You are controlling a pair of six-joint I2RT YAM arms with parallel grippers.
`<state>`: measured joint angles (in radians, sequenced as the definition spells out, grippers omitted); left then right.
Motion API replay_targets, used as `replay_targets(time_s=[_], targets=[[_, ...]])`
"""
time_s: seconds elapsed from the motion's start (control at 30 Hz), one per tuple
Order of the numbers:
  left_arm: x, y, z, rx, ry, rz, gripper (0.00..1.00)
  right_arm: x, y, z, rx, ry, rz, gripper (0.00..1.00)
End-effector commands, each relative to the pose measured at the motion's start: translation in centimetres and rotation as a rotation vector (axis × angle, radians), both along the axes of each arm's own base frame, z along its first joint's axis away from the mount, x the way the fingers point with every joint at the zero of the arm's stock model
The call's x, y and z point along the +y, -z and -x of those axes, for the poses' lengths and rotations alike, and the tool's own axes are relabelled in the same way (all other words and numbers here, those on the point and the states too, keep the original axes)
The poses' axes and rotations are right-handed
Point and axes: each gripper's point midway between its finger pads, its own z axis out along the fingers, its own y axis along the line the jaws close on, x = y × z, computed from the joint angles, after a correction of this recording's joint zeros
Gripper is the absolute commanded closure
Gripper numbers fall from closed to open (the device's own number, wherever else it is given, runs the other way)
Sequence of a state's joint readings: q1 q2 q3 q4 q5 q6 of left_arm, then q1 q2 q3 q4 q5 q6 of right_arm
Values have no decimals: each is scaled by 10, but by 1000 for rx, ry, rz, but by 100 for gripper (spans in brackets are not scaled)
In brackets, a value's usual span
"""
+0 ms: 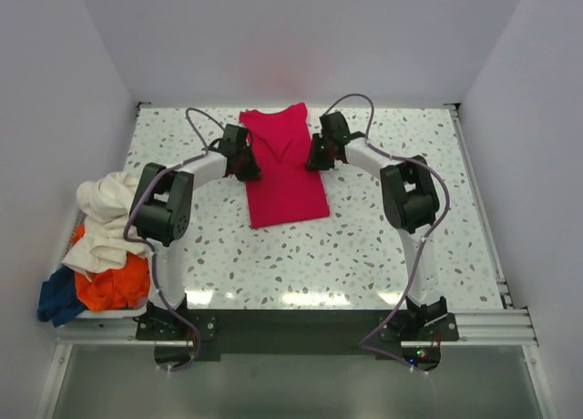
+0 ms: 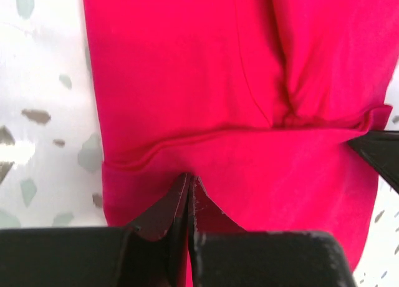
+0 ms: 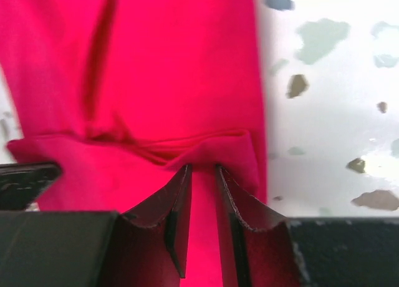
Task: Fold and stack the t-shirts
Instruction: Fold the tshirt
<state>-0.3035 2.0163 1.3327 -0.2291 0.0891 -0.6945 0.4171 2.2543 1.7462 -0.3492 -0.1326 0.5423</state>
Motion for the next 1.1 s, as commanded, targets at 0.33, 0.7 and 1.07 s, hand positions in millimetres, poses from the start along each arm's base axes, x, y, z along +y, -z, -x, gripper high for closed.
replay_targets(time_s=[0.33,0.7,1.07], targets=[[11,14,-14,-19,-71,-16,84,-21,28,9,60,60,-2,76],[5,19,35,14,-91,20,85,-38,45,62,125,73,-7,78],[0,21,113,18,-91,69,85,-61,56,150,174,63,-31,79]])
